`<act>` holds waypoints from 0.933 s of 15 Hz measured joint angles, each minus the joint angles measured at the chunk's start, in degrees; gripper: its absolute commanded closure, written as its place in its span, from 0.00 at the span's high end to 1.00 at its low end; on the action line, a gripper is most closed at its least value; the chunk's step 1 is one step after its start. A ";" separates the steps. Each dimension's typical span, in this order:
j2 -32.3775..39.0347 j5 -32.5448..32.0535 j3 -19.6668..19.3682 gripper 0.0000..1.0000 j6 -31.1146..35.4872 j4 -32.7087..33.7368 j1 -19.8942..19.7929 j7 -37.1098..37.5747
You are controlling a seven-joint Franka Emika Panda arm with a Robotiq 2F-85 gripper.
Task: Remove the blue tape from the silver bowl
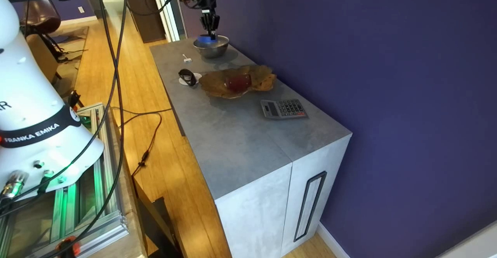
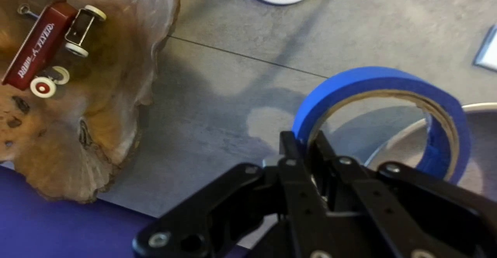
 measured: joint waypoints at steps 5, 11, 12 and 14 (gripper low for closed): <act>3.61 -0.04 -4.46 0.03 7.21 -3.51 -1.67 5.87; 5.48 0.02 -4.80 0.66 10.51 -5.04 -3.17 6.43; 4.51 0.03 -4.72 0.74 10.55 -5.86 -3.23 5.93; 0.40 0.02 -4.58 0.88 11.82 -9.56 -3.40 4.85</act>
